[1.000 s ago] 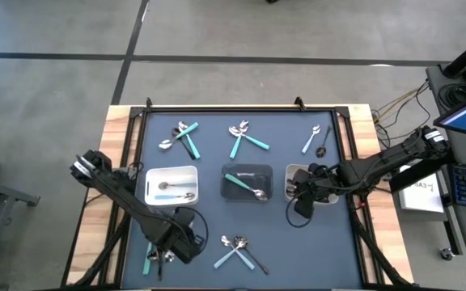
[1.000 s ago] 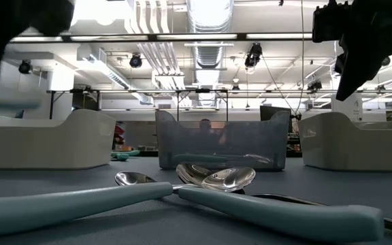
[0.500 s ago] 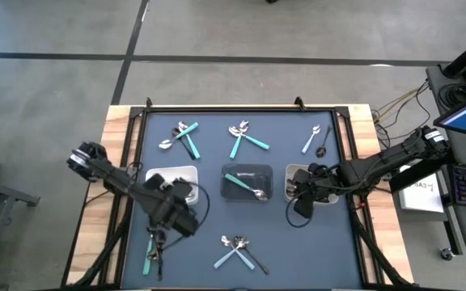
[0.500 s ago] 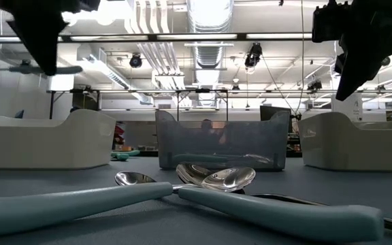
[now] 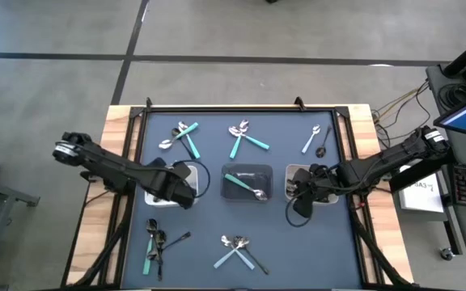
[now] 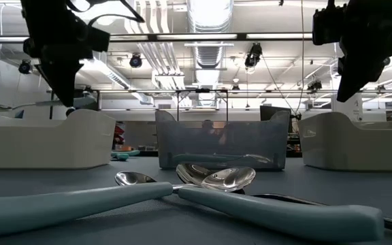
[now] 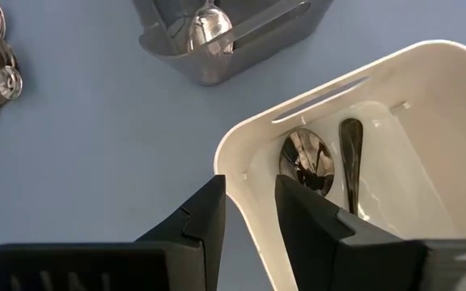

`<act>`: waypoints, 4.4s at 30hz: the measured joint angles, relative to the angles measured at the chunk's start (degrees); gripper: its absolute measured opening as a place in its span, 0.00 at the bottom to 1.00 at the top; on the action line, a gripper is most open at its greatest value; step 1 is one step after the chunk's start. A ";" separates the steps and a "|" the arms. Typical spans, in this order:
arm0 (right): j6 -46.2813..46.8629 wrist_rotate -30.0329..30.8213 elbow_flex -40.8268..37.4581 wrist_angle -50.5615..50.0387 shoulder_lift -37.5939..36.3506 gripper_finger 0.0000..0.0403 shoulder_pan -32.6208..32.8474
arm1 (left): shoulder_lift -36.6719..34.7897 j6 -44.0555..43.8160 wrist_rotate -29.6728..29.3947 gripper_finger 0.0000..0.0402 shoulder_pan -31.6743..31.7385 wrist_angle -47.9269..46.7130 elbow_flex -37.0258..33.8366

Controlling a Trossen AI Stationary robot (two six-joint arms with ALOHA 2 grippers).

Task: Sort silverware by color (type)
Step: Put the light blue spoon into the white bin, then put the black spoon into the gray bin

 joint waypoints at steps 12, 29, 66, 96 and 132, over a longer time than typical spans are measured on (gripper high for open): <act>-0.32 1.07 -0.53 0.16 0.00 0.25 0.00 | -4.56 1.68 2.24 0.27 -0.08 0.94 -0.40; -1.84 1.38 -2.63 0.28 0.00 0.24 0.02 | -1.13 -38.75 12.56 0.27 -28.42 20.86 0.10; -2.75 0.87 -8.81 4.70 0.00 0.24 0.02 | 18.96 -72.94 22.75 0.27 -36.34 11.30 2.63; -3.12 0.87 -8.81 5.73 0.00 0.24 0.02 | 20.99 -73.07 26.41 0.11 -36.52 14.47 1.83; 3.91 2.82 -8.84 51.84 1.81 0.24 0.00 | 19.42 -67.25 -26.38 0.00 -27.32 1.51 21.74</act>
